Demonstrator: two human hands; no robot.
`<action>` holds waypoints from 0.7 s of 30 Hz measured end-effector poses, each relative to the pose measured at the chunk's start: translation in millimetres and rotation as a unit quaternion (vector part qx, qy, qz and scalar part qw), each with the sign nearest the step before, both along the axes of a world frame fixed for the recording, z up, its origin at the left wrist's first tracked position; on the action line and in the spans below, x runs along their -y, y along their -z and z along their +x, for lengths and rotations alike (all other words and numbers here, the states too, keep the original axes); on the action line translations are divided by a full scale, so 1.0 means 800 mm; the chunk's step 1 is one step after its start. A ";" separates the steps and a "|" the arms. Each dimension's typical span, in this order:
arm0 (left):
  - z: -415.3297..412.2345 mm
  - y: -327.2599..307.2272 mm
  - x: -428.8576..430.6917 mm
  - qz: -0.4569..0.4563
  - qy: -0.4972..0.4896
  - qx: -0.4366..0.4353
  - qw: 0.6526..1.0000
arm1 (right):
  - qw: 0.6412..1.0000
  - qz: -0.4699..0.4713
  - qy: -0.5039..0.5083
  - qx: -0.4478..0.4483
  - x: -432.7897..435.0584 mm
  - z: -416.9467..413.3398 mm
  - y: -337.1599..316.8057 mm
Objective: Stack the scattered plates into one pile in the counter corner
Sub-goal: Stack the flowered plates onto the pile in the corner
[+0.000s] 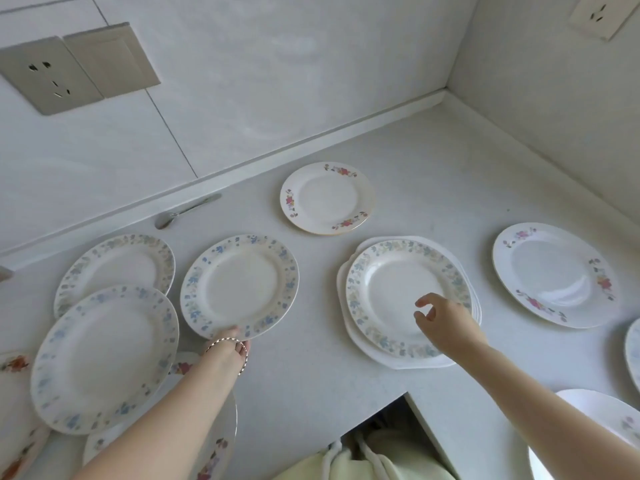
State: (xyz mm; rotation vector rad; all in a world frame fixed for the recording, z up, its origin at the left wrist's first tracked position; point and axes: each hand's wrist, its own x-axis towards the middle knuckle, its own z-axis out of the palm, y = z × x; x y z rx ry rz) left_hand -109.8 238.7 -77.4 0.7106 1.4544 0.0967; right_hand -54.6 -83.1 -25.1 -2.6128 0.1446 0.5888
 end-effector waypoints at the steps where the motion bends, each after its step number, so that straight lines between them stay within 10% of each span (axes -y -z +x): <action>1: 0.000 0.003 0.000 0.005 -0.014 0.018 1.000 | 1.000 0.005 0.011 -0.003 0.005 -0.002 0.000; 21: 0.051 -0.068 0.192 0.061 0.420 0.121 0.897 | 0.956 0.105 0.272 -0.009 0.142 -0.052 0.017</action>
